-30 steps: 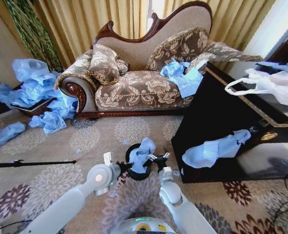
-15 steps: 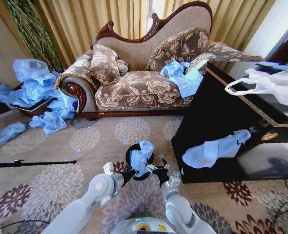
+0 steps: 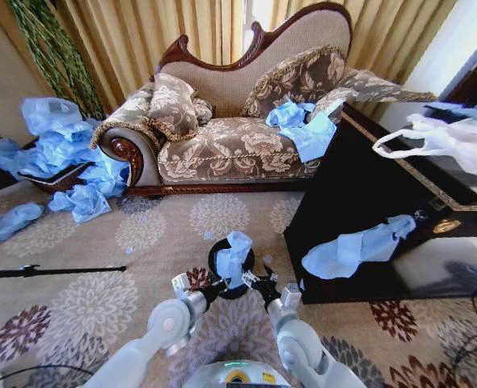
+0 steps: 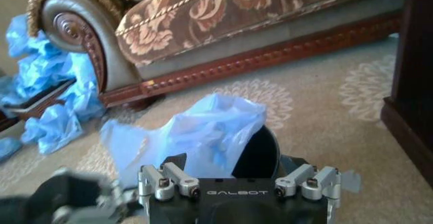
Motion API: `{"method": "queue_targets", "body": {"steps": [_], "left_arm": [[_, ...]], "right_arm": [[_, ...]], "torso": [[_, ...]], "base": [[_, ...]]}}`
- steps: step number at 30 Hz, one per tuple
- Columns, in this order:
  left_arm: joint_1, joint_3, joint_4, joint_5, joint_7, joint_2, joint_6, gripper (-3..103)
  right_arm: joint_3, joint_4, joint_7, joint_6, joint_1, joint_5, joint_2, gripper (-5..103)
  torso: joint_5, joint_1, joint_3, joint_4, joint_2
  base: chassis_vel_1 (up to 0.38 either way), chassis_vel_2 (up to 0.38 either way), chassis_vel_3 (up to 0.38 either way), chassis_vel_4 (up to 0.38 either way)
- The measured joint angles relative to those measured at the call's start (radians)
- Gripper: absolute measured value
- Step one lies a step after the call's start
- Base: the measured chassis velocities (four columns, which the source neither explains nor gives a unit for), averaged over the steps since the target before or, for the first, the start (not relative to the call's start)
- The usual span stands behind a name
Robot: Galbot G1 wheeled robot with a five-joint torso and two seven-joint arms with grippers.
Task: Place a garbage bag over the trash bin.
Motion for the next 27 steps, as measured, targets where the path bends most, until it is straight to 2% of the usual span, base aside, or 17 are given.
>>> {"method": "queue_targets", "body": {"steps": [6, 8, 10, 14, 21, 22, 24, 27], "left_arm": [[-0.009, 0.027, 0.016, 0.041, 0.05, -0.003, -0.001, 0], [-0.004, 0.035, 0.022, 0.081, 0.09, -0.004, -0.001, 0], [-0.002, 0.036, 0.025, 0.096, 0.104, -0.004, -0.001, 0], [0.016, 0.041, 0.044, 0.208, 0.205, 0.006, -0.013, 0], [0.026, 0.049, 0.048, 0.279, 0.263, 0.013, -0.027, 0], [0.026, 0.05, 0.048, 0.285, 0.269, 0.013, -0.03, 0], [0.026, 0.05, 0.048, 0.288, 0.273, 0.013, -0.031, 0], [0.027, 0.051, 0.047, 0.305, 0.286, 0.012, -0.035, 0]], "right_arm": [[-0.019, 0.0, -0.015, -0.005, 0.035, 0.014, -0.033, 90], [-0.035, -0.007, -0.015, -0.014, 0.073, 0.035, -0.046, 89], [-0.039, -0.01, -0.015, -0.017, 0.084, 0.044, -0.048, 88], [-0.063, -0.027, -0.013, -0.038, 0.133, 0.08, -0.055, 84], [-0.099, -0.053, 0.002, -0.053, 0.181, 0.101, -0.054, 80], [-0.106, -0.065, 0.005, -0.053, 0.194, 0.098, -0.051, 76], [-0.109, -0.071, 0.008, -0.053, 0.201, 0.097, -0.049, 76], [-0.119, -0.09, 0.016, -0.058, 0.224, 0.097, -0.044, 61]], "torso": [[0.0, 0.0, 0.0, 0.0002, 0.0], [0.0, 0.0, 0.0, 0.0002, 0.0], [0.0001, 0.0, 0.0, 0.0003, 0.0], [0.0, 0.0, 0.0, 0.0003, 0.0], [0.0, 0.0, 0.0, 0.0002, 0.0], [0.0001, 0.0, 0.0, 0.0002, 0.0], [0.0, 0.0, 0.0, 0.0002, 0.0], [0.0, 0.0, 0.0, 0.0002, 0.0]], "base": [[0.0, 0.0, 0.0, 0.0], [0.0, 0.0, 0.0, 0.0], [0.0, 0.0, 0.0, 0.0], [0.0, 0.0, 0.0, 0.0], [0.0, 0.0, 0.0, 0.0], [0.0, 0.0, 0.0, 0.0], [0.0, 0.0, 0.0, 0.0], [0.0, 0.0, 0.0, 0.0]]}}
